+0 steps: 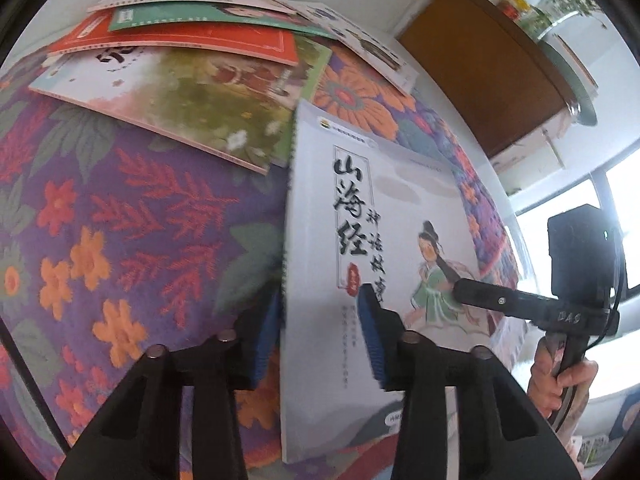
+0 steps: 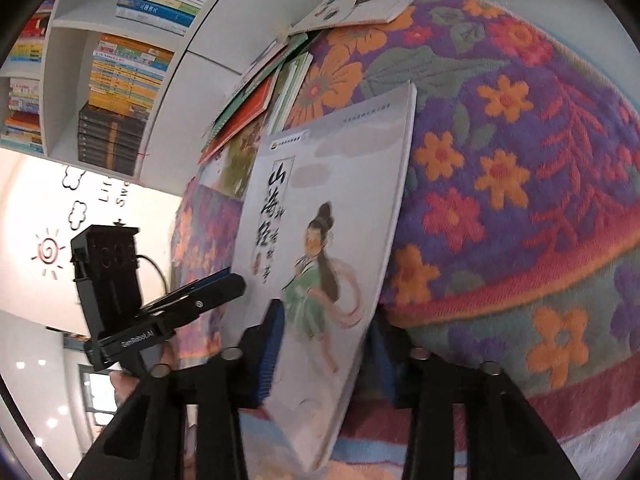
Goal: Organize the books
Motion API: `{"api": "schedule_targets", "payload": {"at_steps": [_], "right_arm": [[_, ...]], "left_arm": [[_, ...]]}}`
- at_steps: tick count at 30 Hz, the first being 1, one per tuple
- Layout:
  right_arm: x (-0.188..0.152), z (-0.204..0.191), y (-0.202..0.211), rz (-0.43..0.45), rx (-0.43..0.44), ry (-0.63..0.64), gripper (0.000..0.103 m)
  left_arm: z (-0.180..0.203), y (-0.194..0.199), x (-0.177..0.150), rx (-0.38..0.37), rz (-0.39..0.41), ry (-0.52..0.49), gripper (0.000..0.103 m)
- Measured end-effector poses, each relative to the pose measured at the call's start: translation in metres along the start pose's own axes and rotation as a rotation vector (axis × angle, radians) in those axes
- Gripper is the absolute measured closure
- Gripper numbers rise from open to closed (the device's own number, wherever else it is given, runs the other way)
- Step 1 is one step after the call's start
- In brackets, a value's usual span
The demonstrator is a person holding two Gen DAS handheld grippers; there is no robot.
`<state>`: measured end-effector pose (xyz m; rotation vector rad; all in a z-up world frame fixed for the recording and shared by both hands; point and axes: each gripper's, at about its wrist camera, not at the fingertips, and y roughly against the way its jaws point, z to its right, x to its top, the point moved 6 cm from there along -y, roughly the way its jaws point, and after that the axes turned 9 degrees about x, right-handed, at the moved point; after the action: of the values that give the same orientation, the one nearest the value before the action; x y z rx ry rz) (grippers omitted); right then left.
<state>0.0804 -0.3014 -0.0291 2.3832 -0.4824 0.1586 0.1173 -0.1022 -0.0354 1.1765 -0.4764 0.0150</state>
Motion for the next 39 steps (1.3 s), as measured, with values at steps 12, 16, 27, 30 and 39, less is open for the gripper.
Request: {"api": "schedule_targets", "payload": {"at_steps": [12, 16, 27, 30, 39], "right_arm": [[-0.009, -0.030, 0.011, 0.017, -0.130, 0.133, 0.085], [-0.016, -0.038, 0.016, 0.013, -0.150, 0.166, 0.085], [-0.041, -0.063, 0.022, -0.016, -0.102, 0.210, 0.085], [-0.045, -0.073, 0.023, -0.016, -0.107, 0.229, 0.085], [-0.056, -0.105, 0.015, -0.027, -0.105, 0.298, 0.085]], "left_arm": [[0.023, 0.019, -0.008, 0.009, 0.003, -0.070, 0.070], [0.027, 0.022, -0.013, 0.004, 0.004, -0.083, 0.070], [0.035, 0.054, -0.025, -0.017, 0.036, -0.118, 0.070], [0.033, 0.065, -0.029, -0.014, 0.053, -0.124, 0.069], [0.018, 0.091, -0.039, -0.013, 0.094, -0.105, 0.069]]}}
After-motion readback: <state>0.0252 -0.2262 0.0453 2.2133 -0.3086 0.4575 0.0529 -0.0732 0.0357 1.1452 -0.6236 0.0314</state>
